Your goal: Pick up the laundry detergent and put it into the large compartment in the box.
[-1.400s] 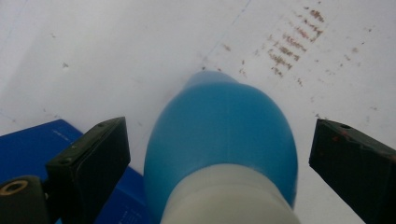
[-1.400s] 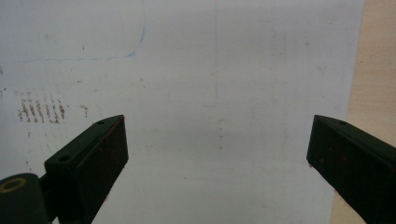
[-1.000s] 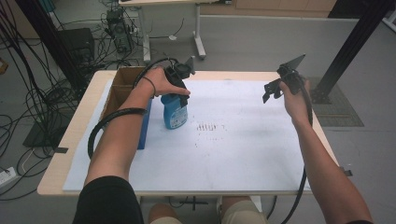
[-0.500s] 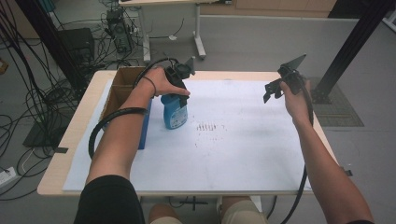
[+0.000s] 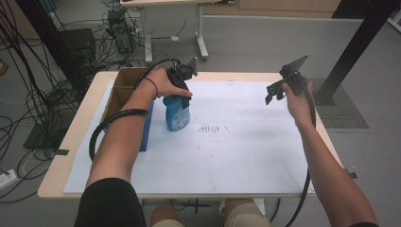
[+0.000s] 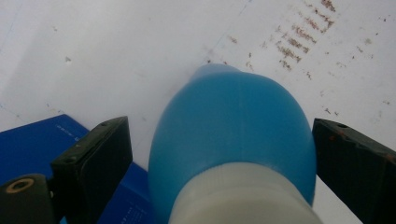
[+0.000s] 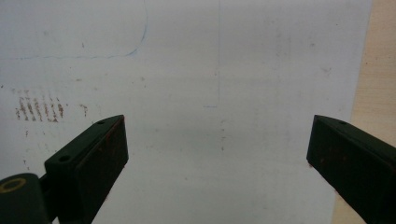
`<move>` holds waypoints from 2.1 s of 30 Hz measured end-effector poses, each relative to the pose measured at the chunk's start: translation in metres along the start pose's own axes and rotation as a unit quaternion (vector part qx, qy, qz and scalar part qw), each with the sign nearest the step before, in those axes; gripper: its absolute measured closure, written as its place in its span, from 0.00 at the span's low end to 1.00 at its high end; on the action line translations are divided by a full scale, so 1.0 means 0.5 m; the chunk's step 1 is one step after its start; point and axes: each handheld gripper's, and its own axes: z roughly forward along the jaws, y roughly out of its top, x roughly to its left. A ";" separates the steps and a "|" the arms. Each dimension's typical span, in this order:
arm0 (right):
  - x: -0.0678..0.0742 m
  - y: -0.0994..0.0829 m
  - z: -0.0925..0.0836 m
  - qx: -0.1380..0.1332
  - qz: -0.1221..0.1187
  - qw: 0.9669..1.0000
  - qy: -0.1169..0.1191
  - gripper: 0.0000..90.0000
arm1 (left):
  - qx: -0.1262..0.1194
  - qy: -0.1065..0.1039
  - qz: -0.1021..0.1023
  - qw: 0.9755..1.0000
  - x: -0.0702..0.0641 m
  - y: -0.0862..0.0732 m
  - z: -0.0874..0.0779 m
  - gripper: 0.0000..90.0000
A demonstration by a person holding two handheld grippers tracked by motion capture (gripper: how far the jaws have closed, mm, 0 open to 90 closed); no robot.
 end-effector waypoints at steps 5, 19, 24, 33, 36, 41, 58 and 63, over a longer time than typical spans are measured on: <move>0.001 -0.001 0.000 -0.001 0.000 1.000 0.000 0.06 | 0.000 0.000 0.000 1.000 0.001 -0.002 -0.001 0.08; 0.002 -0.001 -0.002 0.000 -0.003 1.000 0.001 0.06 | -0.004 0.002 -0.002 1.000 -0.002 -0.005 -0.003 0.08; 0.002 -0.001 -0.002 0.000 -0.004 1.000 0.001 0.06 | -0.004 0.001 -0.002 1.000 0.000 -0.005 -0.003 0.08; 0.005 0.000 -0.001 0.000 -0.004 1.000 0.000 0.06 | -0.006 0.002 -0.003 1.000 0.001 -0.008 -0.005 0.08; 0.006 -0.001 0.000 -0.002 -0.005 1.000 0.000 0.06 | -0.007 0.002 -0.004 1.000 0.002 -0.010 -0.005 0.08; 0.006 0.001 0.000 0.001 -0.006 1.000 0.000 0.06 | -0.009 0.001 -0.004 1.000 0.003 -0.011 -0.005 0.08; 0.011 0.001 0.001 0.003 -0.008 1.000 -0.001 0.06 | -0.009 0.003 -0.004 1.000 0.001 -0.013 -0.008 0.08; 0.010 0.001 0.000 0.002 -0.008 1.000 -0.002 0.06 | -0.008 0.003 -0.003 1.000 0.000 -0.011 -0.008 0.09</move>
